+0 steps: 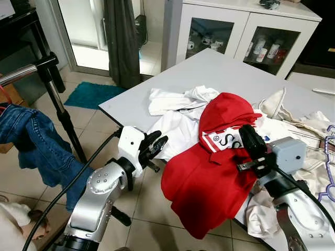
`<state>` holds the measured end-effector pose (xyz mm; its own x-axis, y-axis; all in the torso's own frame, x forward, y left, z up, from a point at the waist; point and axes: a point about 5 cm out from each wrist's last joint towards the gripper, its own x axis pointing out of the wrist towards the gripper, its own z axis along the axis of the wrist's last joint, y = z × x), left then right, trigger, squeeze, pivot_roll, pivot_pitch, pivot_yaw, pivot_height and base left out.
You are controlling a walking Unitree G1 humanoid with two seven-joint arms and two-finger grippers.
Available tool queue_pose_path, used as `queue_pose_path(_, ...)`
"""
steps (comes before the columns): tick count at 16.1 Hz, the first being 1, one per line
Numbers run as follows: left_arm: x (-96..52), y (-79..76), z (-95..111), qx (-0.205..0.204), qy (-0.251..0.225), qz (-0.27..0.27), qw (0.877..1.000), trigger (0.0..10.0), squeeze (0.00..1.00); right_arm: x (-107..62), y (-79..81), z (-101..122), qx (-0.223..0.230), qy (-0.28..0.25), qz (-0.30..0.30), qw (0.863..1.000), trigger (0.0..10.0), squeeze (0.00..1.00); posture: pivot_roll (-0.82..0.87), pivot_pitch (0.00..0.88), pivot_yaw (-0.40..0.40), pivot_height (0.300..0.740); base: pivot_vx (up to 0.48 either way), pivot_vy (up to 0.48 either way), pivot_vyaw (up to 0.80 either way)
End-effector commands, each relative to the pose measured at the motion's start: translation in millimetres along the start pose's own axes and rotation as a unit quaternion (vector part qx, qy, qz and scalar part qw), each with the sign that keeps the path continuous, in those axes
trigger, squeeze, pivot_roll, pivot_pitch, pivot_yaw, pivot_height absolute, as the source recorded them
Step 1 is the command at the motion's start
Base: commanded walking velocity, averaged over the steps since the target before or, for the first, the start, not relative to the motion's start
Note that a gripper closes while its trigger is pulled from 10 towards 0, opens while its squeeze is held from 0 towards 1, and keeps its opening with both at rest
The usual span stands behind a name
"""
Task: Hang hanger
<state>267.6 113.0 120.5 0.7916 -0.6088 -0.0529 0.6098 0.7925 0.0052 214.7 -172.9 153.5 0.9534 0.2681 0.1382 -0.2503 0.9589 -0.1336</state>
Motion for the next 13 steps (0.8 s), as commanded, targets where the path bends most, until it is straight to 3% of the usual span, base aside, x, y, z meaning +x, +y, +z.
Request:
queue_pose_path(1, 1.8, -5.8, 6, 0.006, -0.01, -0.012, 1.0, 10.0, 0.0, 2.0, -2.5, 1, -0.006, -0.004, -0.005, 1.0, 10.0, 0.0, 0.01, 0.0, -0.054, 0.74, 0.0, -0.36, 0.0)
queue_pose_path(13, 7.2, -7.0, 7, 0.0, -0.013, -0.014, 1.0, 10.0, 0.0, 12.9, -4.7, 3, -0.012, -0.018, -0.011, 1.0, 10.0, 0.0, 0.0, 0.0, -0.049, 0.74, 0.0, -0.458, 0.0)
